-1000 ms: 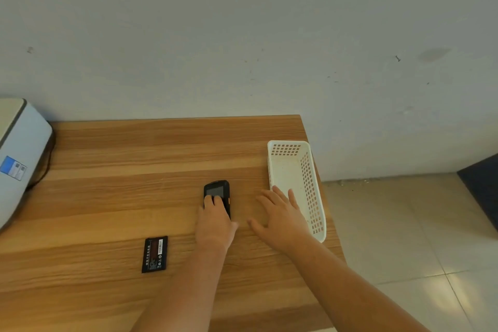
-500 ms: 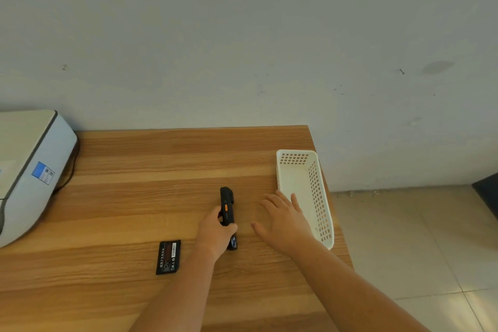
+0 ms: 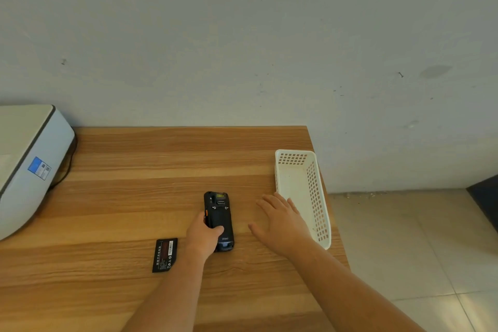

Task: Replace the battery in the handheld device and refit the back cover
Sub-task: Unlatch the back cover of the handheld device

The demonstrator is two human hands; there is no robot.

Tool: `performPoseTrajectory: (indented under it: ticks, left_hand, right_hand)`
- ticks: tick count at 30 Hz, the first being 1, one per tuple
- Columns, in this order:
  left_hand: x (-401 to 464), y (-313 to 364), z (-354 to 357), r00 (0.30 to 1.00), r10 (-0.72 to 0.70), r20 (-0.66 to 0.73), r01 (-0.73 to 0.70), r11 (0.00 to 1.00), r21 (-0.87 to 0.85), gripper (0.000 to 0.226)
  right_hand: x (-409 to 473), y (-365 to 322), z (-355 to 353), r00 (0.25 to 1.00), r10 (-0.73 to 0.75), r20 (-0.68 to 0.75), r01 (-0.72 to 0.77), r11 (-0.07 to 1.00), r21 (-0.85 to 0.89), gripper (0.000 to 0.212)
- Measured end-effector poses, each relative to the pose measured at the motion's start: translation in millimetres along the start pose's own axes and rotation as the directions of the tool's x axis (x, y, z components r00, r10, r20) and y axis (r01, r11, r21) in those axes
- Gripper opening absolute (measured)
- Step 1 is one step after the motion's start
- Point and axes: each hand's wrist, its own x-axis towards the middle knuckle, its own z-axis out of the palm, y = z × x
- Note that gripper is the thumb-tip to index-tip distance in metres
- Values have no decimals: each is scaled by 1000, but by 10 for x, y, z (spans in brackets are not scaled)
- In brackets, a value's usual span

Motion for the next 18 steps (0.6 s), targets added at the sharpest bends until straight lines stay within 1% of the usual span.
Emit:
performPoseTrajectory:
  ticks: [3, 6, 10, 15, 18]
  left_hand:
    - [-4, 17, 71, 1000, 0, 31, -1, 1000, 24, 41]
    - [-9, 44, 113, 999, -18, 45, 15, 997, 76, 37]
    - [0, 40, 119, 999, -29, 35, 24, 991, 135, 32]
    - [-17, 54, 143, 1000, -23, 3, 22, 984, 177, 38]
    - [5, 80, 152, 999, -41, 3, 40, 977, 210, 36]
  right_hand:
    - [-17, 19, 1, 1000, 2, -17, -2, 1000, 8, 68]
    - [-27, 35, -22, 1000, 8, -21, -8, 1000, 10, 67]
    - [-28, 36, -57, 1000, 12, -18, -12, 1000, 15, 67]
    - [-15, 31, -82, 1000, 6, -18, -5, 1000, 9, 67]
    - [2, 24, -72, 1000, 3, -19, -3, 1000, 14, 66]
